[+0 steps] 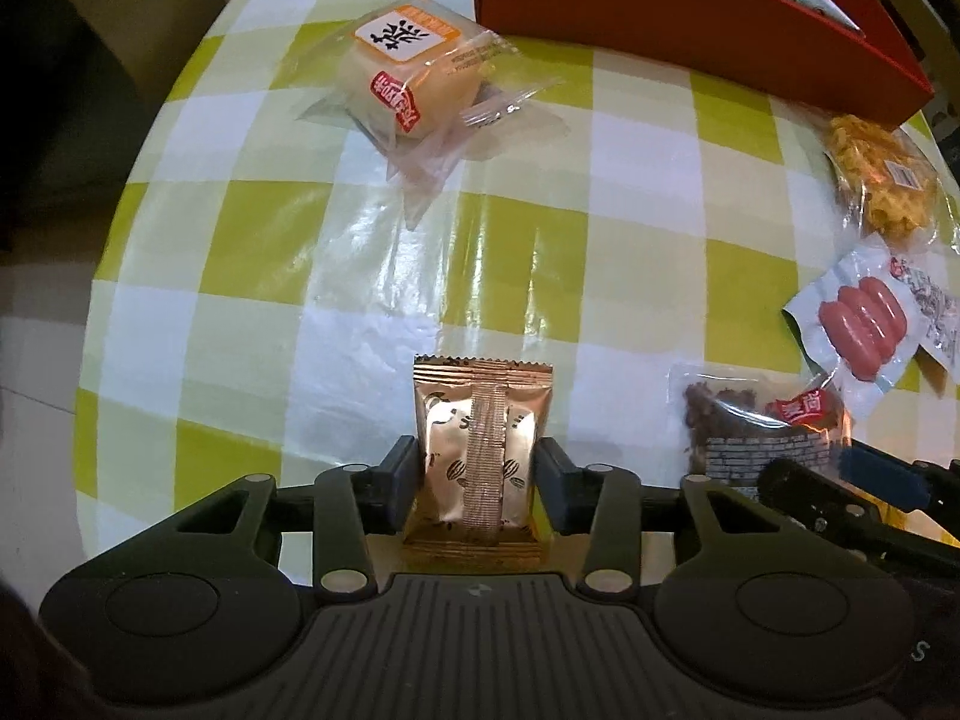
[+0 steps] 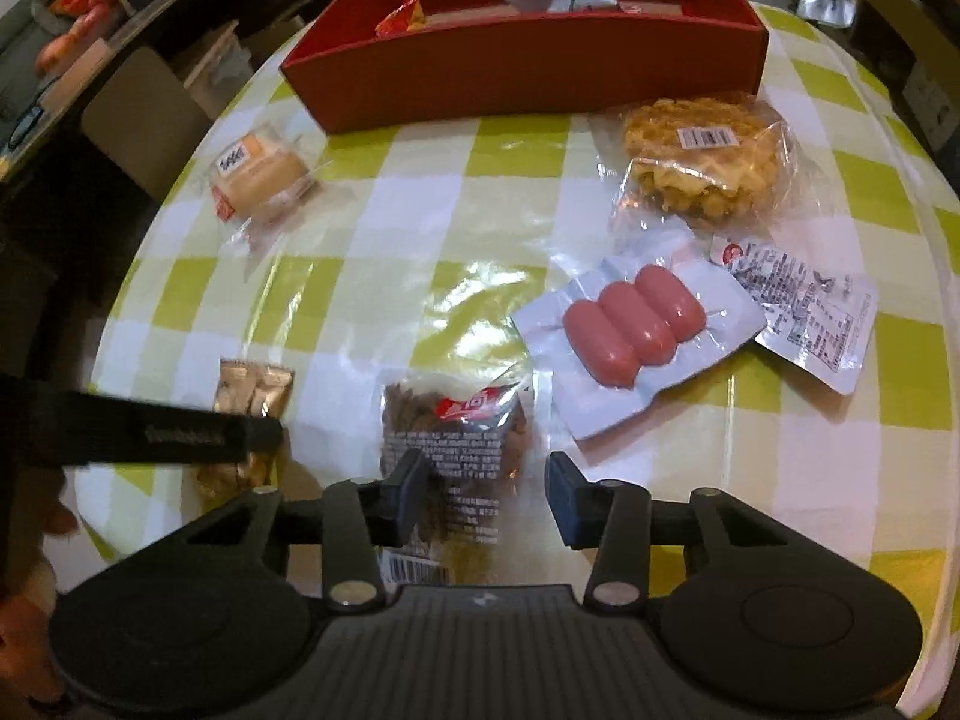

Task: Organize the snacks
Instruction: 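Grasp the gold pastry packet with left tool while right tool grasps dried-meat bag, then carry the gold packet with left tool while right tool carries meat bag into box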

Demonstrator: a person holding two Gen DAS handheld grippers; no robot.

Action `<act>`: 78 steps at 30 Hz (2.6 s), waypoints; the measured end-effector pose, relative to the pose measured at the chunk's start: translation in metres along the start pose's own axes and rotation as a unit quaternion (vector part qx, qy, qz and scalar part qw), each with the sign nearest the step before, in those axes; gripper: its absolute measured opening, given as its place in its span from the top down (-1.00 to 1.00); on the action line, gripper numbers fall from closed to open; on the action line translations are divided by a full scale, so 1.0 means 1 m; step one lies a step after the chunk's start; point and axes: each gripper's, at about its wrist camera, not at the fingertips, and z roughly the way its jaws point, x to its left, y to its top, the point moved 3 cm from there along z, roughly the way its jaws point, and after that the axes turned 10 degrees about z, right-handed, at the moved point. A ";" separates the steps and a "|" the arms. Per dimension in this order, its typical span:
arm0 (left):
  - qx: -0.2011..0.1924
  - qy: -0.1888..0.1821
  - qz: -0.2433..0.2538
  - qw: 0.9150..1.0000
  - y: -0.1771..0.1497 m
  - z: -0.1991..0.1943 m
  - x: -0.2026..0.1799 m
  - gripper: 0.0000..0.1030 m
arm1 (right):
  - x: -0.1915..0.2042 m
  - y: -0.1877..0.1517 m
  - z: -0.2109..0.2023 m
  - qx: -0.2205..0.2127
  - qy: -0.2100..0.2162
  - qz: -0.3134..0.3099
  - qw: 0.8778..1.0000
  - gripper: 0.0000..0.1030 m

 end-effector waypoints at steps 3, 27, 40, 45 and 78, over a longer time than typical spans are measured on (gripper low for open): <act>0.001 0.008 -0.001 1.000 -0.001 0.000 0.003 -0.19 | 0.015 -0.002 0.009 -0.003 -0.014 -0.012 1.000 -0.28; 0.010 -0.022 -0.089 0.996 -0.009 -0.003 0.064 -0.56 | 0.079 -0.036 0.049 0.003 -0.062 -0.166 0.984 -1.00; 0.020 -0.024 -0.080 0.996 -0.007 0.008 0.044 -0.70 | 0.016 -0.023 0.017 -0.022 -0.065 -0.117 0.991 -0.57; 0.026 0.004 -0.095 0.995 -0.007 0.016 0.032 -0.68 | 0.003 -0.017 -0.001 -0.038 -0.044 -0.094 0.994 -0.57; -0.085 -0.005 -0.039 0.996 0.096 -0.057 -0.031 0.08 | -0.015 0.092 -0.053 -0.129 -0.036 -0.039 0.990 -0.58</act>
